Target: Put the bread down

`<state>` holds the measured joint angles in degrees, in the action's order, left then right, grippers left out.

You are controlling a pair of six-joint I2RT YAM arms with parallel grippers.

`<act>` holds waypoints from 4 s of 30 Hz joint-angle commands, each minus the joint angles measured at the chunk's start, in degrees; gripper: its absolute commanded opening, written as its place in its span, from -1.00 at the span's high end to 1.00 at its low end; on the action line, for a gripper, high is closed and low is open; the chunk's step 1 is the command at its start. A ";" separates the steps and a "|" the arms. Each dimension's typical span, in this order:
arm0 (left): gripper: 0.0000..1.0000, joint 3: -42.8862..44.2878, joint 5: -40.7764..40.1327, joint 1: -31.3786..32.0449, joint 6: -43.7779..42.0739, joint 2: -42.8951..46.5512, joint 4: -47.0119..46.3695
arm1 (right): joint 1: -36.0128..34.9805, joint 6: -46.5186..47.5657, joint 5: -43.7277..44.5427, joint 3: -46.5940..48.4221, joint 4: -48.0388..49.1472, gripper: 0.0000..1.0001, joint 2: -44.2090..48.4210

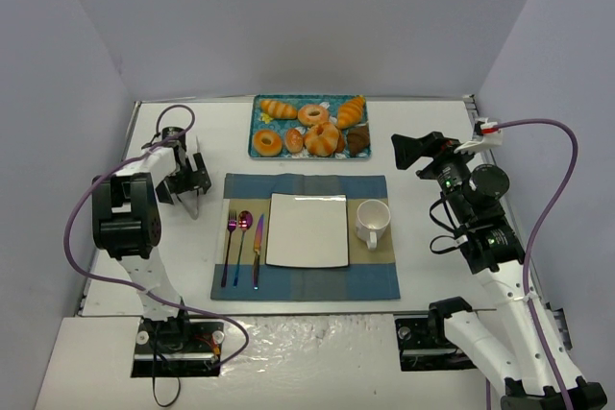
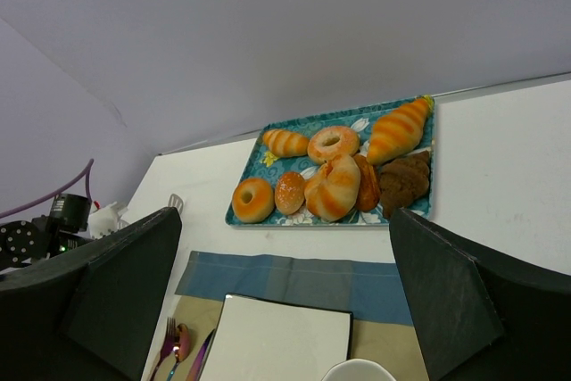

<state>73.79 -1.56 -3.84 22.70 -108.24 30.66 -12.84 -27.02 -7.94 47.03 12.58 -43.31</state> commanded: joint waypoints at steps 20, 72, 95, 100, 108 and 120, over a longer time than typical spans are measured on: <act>-0.12 2.59 0.77 -0.47 1.30 0.13 -1.04 | -0.43 0.74 1.18 1.23 3.16 -1.00 1.21; 0.22 6.53 -7.94 7.78 0.31 22.55 5.17 | -0.43 0.43 1.18 0.33 3.42 -1.00 0.17; 0.28 20.97 -7.22 24.14 -1.69 16.81 7.47 | -0.43 2.23 3.62 3.24 -0.08 -1.00 0.76; 0.28 25.40 -7.84 28.88 -1.59 12.25 7.71 | -0.43 3.04 4.72 3.82 -2.60 -1.00 2.61; 0.27 29.78 -8.20 33.66 -0.98 6.22 7.65 | -0.43 3.29 5.93 3.87 -5.49 -1.00 5.45; 0.27 31.79 -8.98 36.90 -0.37 1.59 6.59 | -0.43 3.55 6.60 3.89 -7.87 -1.00 7.64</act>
<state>101.73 -8.92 32.14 21.69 -107.28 39.95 -12.84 -24.13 -2.67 48.37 1.88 -36.02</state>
